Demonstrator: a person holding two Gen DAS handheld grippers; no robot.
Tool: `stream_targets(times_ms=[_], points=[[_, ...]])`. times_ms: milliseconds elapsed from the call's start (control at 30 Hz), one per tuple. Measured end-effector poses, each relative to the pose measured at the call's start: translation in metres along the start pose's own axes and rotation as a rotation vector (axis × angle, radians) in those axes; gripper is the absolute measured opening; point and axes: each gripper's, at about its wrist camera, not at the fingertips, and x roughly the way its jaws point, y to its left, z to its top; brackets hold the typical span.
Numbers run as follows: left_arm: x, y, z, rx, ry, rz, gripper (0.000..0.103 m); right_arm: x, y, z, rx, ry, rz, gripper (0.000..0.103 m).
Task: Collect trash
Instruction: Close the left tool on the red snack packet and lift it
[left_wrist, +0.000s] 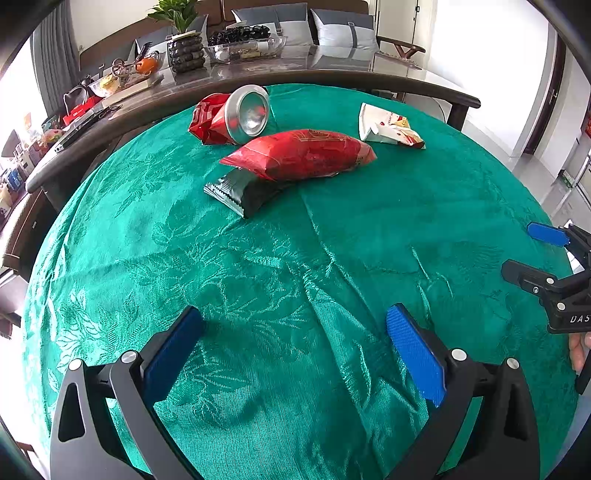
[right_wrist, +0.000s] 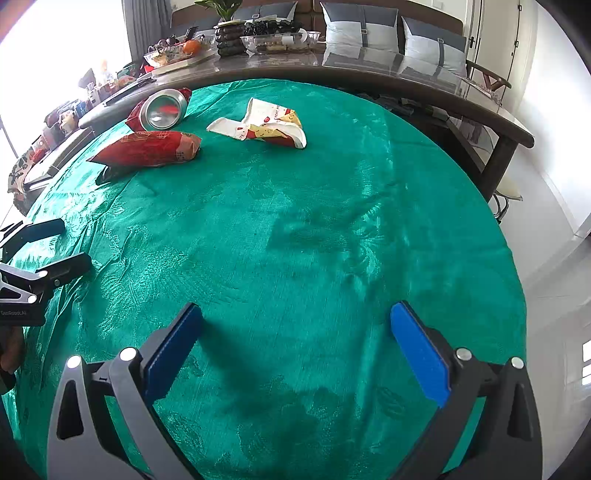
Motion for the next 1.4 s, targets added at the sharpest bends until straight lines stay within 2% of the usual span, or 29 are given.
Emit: stream_targets(times_ms=[100, 267, 333, 367, 467, 533, 567, 600, 633, 667, 733, 767, 867, 1067, 1100, 1133, 1167, 1200, 1233, 1400], points=[[-0.004, 0.004, 0.016, 0.040, 0.027, -0.034, 0.098, 0.000, 0.000, 0.000, 0.000, 0.000, 0.000, 0.099], [-0.035, 0.001, 0.084, 0.152, -0.089, -0.042, 0.098, 0.001, 0.000, 0.000, 0.000, 0.000, 0.000, 0.099], [-0.025, -0.003, 0.103, 0.219, -0.063, -0.053, 0.098, 0.000, 0.000, 0.000, 0.000, 0.000, 0.000, 0.099], [-0.010, -0.007, 0.110, 0.265, -0.024, -0.047, 0.098, 0.000, 0.000, 0.000, 0.000, 0.000, 0.000, 0.099], [0.020, -0.013, 0.112, 0.355, 0.046, 0.013, 0.098, 0.001, 0.000, 0.000, 0.000, 0.000, 0.001, 0.099], [0.029, -0.015, 0.108, 0.391, 0.074, -0.009, 0.079, 0.000, 0.000, 0.000, 0.000, 0.000, 0.001, 0.099], [0.030, -0.017, 0.106, 0.404, 0.078, -0.016, 0.073, 0.000, 0.000, 0.000, 0.000, 0.000, 0.001, 0.099], [0.030, -0.019, 0.104, 0.417, 0.073, -0.011, 0.061, 0.000, 0.000, 0.000, 0.000, 0.000, 0.001, 0.099], [0.028, -0.020, 0.103, 0.424, 0.067, -0.005, 0.039, 0.000, 0.000, 0.000, 0.000, 0.000, 0.001, 0.099], [0.027, -0.021, 0.101, 0.425, 0.065, -0.001, 0.027, 0.000, 0.000, 0.000, 0.000, 0.000, 0.001, 0.099], [0.019, -0.023, 0.095, 0.389, 0.048, -0.018, 0.019, 0.000, 0.000, 0.000, 0.000, 0.000, 0.001, 0.099], [0.013, -0.023, 0.092, 0.364, 0.033, -0.022, 0.018, 0.000, 0.000, 0.000, 0.000, 0.000, 0.001, 0.099], [-0.003, -0.028, 0.076, 0.281, 0.023, -0.032, 0.017, 0.000, 0.000, 0.000, 0.000, 0.000, 0.001, 0.099], [-0.039, -0.035, 0.014, 0.129, 0.021, -0.091, 0.018, -0.001, 0.000, 0.000, 0.001, 0.001, 0.002, 0.099], [-0.044, -0.037, 0.006, 0.120, 0.017, -0.094, 0.024, -0.001, 0.000, 0.000, 0.001, 0.001, 0.002, 0.099], [-0.046, -0.038, 0.003, 0.114, 0.012, -0.095, 0.044, -0.001, 0.000, 0.000, 0.001, 0.001, 0.002, 0.099], [-0.047, -0.039, 0.002, 0.113, 0.004, -0.096, 0.058, -0.001, 0.000, 0.000, 0.001, 0.001, 0.002, 0.099], [-0.047, -0.040, 0.002, 0.118, -0.012, -0.092, 0.078, -0.001, 0.000, 0.000, 0.001, 0.001, 0.002, 0.099], [-0.047, -0.040, 0.002, 0.123, -0.032, -0.081, 0.082, -0.001, 0.000, 0.000, 0.001, 0.001, 0.002, 0.099], [-0.024, -0.044, 0.016, 0.173, -0.048, -0.038, 0.082, -0.001, 0.000, -0.001, 0.001, 0.001, 0.002, 0.099]])
